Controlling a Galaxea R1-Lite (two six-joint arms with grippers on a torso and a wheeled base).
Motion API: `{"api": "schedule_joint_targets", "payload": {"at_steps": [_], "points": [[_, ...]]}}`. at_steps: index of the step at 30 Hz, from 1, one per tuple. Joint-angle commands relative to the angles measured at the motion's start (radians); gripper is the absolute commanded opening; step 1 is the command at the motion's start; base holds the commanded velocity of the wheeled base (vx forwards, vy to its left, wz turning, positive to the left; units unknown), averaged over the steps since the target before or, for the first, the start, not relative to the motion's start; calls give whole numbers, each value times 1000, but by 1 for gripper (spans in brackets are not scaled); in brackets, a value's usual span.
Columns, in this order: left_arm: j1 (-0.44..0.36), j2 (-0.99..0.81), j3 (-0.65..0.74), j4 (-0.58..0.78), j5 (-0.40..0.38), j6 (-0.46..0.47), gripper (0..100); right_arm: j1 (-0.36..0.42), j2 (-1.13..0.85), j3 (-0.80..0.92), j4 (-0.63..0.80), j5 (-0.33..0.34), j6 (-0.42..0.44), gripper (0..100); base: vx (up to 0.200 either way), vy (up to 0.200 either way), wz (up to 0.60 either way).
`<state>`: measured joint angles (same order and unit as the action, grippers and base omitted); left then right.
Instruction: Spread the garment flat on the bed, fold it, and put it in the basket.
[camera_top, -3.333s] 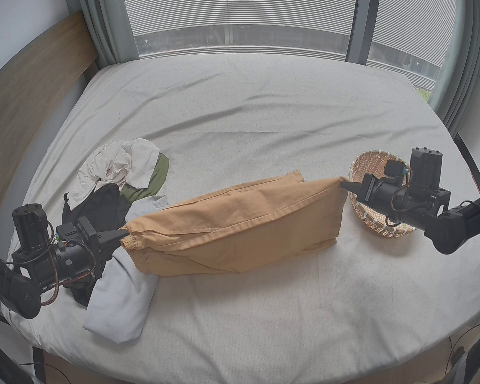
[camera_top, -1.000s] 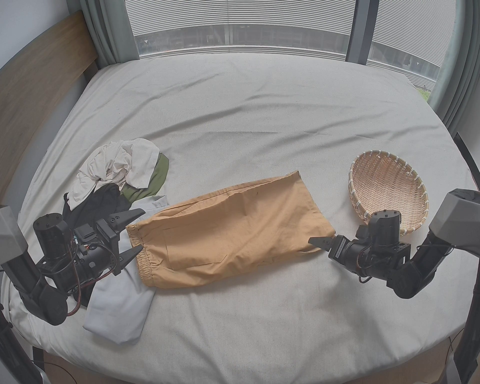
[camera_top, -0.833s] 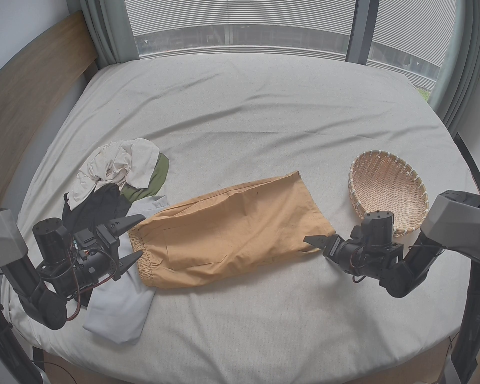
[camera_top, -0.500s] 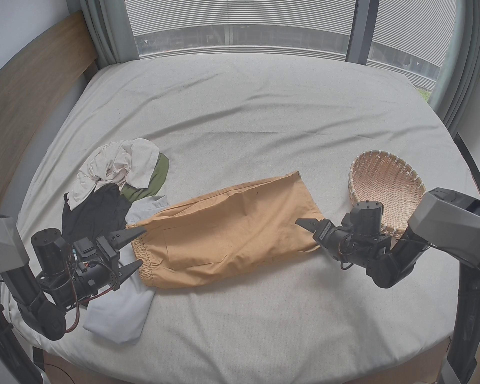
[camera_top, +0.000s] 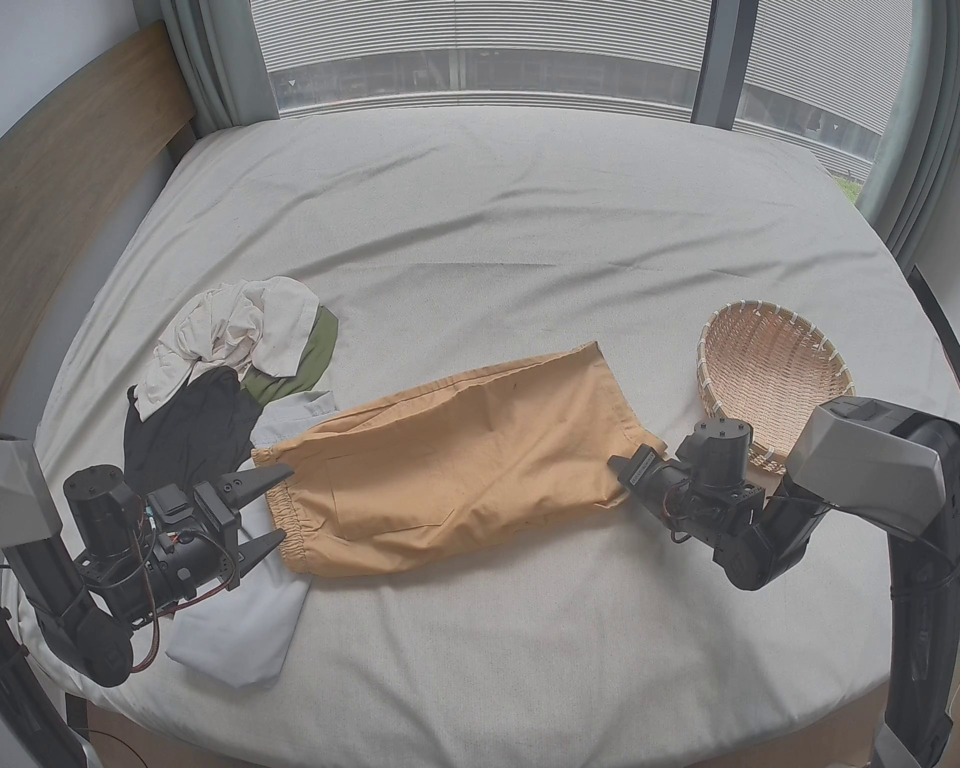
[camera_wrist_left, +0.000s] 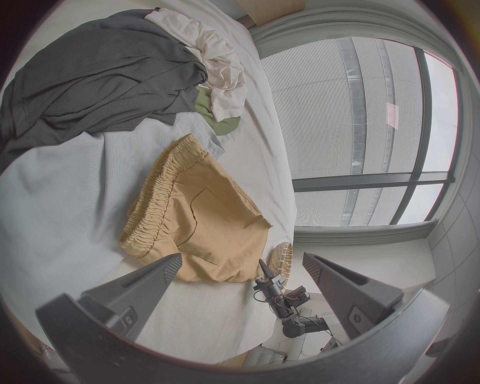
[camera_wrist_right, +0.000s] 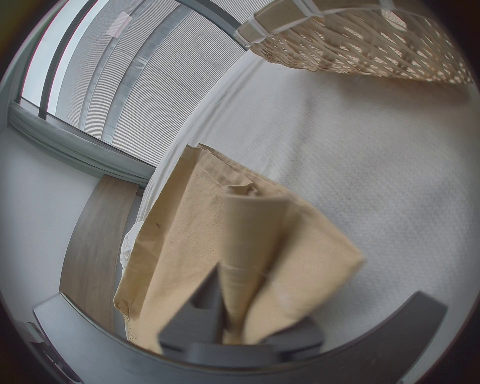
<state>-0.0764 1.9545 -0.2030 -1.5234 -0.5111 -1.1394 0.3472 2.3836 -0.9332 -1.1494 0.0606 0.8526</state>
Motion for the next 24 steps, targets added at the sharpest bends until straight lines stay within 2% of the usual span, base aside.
{"api": "schedule_joint_targets", "payload": {"at_steps": [1, 6, 13, 19, 22, 24], "points": [[0, 6, 0, 0, -1, 0, 100, 4, -46, 91, -58, -5, -12, 0, 0, 0, 0], [-3, 15, 0, 2, -1, 12, 100, 7, -141, 289, -147, -5, -93, 0, 0, 0, 0], [-20, 32, -1, 0, -3, 20, 100, -8, -208, 504, -233, -5, -162, 0, 0, 0, 0], [-60, 37, 0, 5, -1, 26, 100, -59, -207, 642, -313, -2, -228, 0, 0, 0, 0], [-65, 52, 4, 8, 6, 58, 100, -82, -202, 668, -336, -1, -240, 0, 0, 0, 0], [-66, 101, 7, 6, 17, 141, 100, -106, -195, 677, -357, 2, -248, 0, 0, 0, 0]]}}
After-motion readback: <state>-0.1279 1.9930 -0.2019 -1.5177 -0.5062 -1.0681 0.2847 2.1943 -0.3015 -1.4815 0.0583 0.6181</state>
